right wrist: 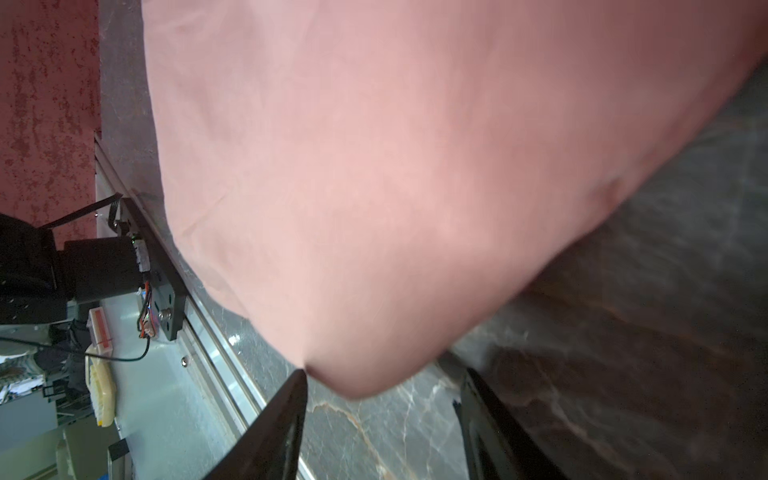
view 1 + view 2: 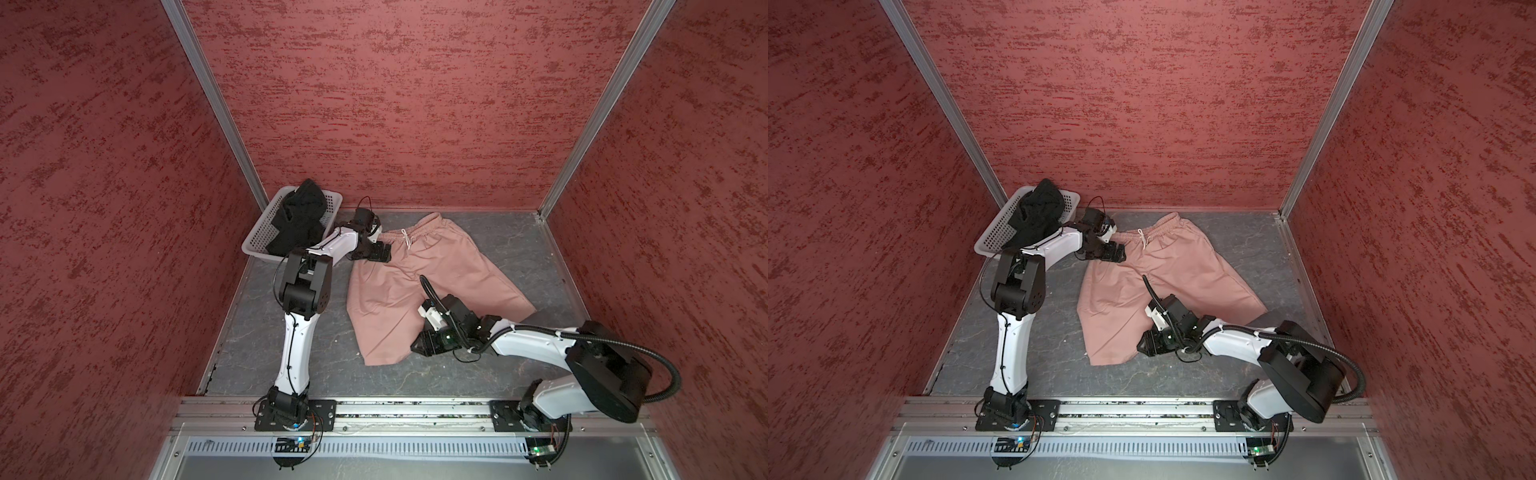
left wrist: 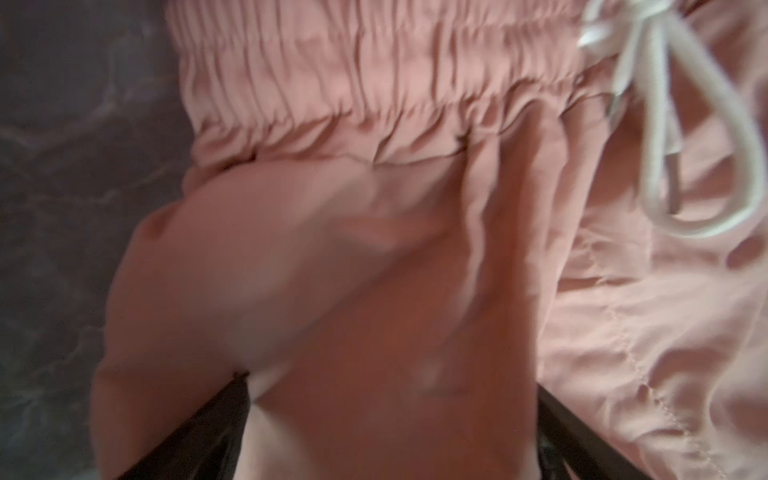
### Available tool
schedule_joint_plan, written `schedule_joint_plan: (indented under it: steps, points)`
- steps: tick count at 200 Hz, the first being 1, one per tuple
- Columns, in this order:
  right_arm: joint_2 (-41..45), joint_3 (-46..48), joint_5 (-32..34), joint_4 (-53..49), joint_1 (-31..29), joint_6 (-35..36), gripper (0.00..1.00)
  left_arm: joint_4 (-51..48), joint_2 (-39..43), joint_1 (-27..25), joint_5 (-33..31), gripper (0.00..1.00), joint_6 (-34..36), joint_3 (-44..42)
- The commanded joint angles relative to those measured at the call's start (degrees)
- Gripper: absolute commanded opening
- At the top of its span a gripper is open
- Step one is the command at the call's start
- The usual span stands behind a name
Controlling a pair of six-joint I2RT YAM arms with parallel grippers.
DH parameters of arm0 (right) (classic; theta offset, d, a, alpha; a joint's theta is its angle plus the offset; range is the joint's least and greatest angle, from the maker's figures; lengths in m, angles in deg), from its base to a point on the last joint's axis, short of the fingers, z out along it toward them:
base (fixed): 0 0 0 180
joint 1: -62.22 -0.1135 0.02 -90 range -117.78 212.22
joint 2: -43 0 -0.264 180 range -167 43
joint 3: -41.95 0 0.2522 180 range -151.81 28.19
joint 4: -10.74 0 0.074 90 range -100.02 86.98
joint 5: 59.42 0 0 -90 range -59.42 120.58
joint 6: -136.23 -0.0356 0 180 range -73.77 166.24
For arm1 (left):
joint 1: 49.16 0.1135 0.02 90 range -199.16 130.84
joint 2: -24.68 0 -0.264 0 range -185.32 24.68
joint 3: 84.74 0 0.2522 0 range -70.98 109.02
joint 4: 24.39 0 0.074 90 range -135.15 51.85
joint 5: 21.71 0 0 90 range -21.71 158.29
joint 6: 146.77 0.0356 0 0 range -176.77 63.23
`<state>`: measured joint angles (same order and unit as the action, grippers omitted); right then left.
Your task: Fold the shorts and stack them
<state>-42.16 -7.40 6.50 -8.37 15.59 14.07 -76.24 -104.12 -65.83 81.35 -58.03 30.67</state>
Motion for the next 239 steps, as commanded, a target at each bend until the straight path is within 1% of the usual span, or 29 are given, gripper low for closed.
schedule_joint_plan:
  steps: [1, 13, 33, 45, 49, 62, 77, 87, 104, 118, 128, 135, 146, 150, 152, 157, 158, 159, 161, 165, 168, 177, 186, 200, 208, 222, 226, 239]
  points:
    - [-3.70, -3.92, 3.19, 1.61, -0.60, -0.02, 0.54, 2.04, 3.23, 1.46, -0.05, 0.99, 0.56, -1.98]
    - [-5.27, -5.79, 3.56, 0.52, -1.12, 0.10, 0.47, 2.36, 3.83, 1.68, -0.01, 0.99, 0.72, -2.72]
    - [-6.90, -9.80, 3.85, -3.92, -1.62, -0.34, 0.26, 2.08, 4.33, 1.81, -0.59, 0.99, 1.08, -3.25]
    - [-7.81, -14.36, 4.11, -11.63, -1.71, -0.79, 0.17, 1.30, 4.35, 1.75, -0.94, 0.99, 1.26, -3.06]
    - [-8.05, -16.13, 4.19, -14.92, -1.75, -0.75, 0.12, 0.99, 4.42, 1.68, -1.13, 0.99, 1.32, -2.96]
    - [-8.42, -20.77, 6.67, -25.60, -1.90, -1.72, 0.00, -0.30, 4.45, 1.38, -2.16, 0.99, 1.80, -2.48]
    - [-9.27, -25.56, 8.25, -36.72, -1.95, -3.87, 0.00, -1.51, 4.73, 0.79, -4.05, 0.99, 2.47, -2.25]
    - [-10.03, -27.93, 7.83, -42.35, -2.05, -5.50, 0.00, -2.10, 5.02, 0.42, -4.90, 0.99, 2.58, -2.27]
    - [-10.22, -30.50, 6.44, -48.56, -3.02, -7.30, 0.00, -2.74, 5.46, 0.08, -4.24, 0.99, 2.46, -2.42]
    - [-9.35, -31.02, 2.65, -51.34, -3.75, -7.69, 0.00, -3.22, 5.59, 0.05, -3.62, 0.99, 2.12, -2.42]
    - [-8.15, -31.28, 1.79, -54.17, -4.28, -7.91, 0.00, -3.44, 5.57, 0.08, -3.70, 0.99, 2.06, -2.30]
    - [-6.97, -31.15, 0.78, -55.88, -4.42, -8.05, 0.08, -3.57, 5.53, 0.05, -3.95, 1.00, 2.10, -2.18]
    - [-4.92, -30.85, 0.32, -58.64, -4.43, -8.17, 0.17, -3.70, 5.35, 0.14, -4.22, 0.99, 2.23, -2.12]
    - [-4.24, -30.85, 0.35, -59.30, -4.43, -8.18, 0.23, -3.78, 5.31, 0.14, -4.25, 0.99, 2.29, -2.08]
    - [-3.87, -30.79, 0.35, -59.57, -4.43, -8.18, 0.28, -3.82, 5.28, 0.14, -4.33, 0.99, 2.31, -2.05]
    - [-2.84, -30.76, 0.21, -59.49, -4.43, -8.18, 0.45, -3.79, 5.15, 0.23, -4.36, 0.99, 2.33, -1.98]
    - [-2.65, -30.76, 0.10, -59.33, -4.43, -8.14, 0.46, -3.77, 5.14, 0.23, -4.36, 0.99, 2.32, -1.98]
    - [-2.42, -30.72, 0.00, -59.16, -4.43, -8.16, 0.53, -3.80, 5.14, 0.23, -4.36, 0.99, 2.36, -1.98]
    - [-1.97, -30.64, -0.16, -58.66, -4.43, -8.20, 0.62, -3.83, 5.09, 0.30, -4.36, 0.99, 2.35, -2.02]
    - [-1.03, -30.48, -0.67, -57.23, -4.43, -8.29, 0.71, -3.69, 5.05, 0.36, -4.29, 0.99, 2.39, -2.09]
    - [-0.22, -30.28, -1.20, -55.73, -4.39, -8.47, 0.74, -3.54, 5.00, 0.40, -4.27, 0.99, 2.34, -2.13]
    - [1.60, -28.63, -3.03, -49.12, -4.43, -9.30, 0.77, -3.27, 4.79, 0.58, -4.05, 1.00, 2.24, -2.13]
    - [5.25, -25.97, -3.67, -41.71, -4.41, -10.85, 0.76, -3.29, 4.53, 0.75, -3.79, 0.99, 1.97, -1.98]
    - [8.39, -21.39, -0.56, -35.15, -4.14, -13.46, 0.67, -3.42, 4.58, 0.76, -3.81, 0.99, 1.85, -1.93]
    - [9.65, -18.94, 2.15, -34.61, -3.64, -14.65, 0.58, -3.17, 4.76, 0.80, -3.75, 0.99, 1.83, -2.13]
    - [11.36, -14.94, 6.85, -36.49, -2.49, -16.44, 0.43, -3.13, 5.07, 0.76, -3.72, 0.99, 2.05, -2.10]
    - [11.83, -13.88, 7.89, -36.84, -2.20, -16.87, 0.41, -3.20, 5.11, 0.76, -3.74, 0.99, 2.09, -2.00]
    - [13.77, -10.74, 10.59, -37.11, -0.73, -17.44, 0.41, -3.18, 5.50, 0.68, -3.53, 0.99, 2.50, -1.55]
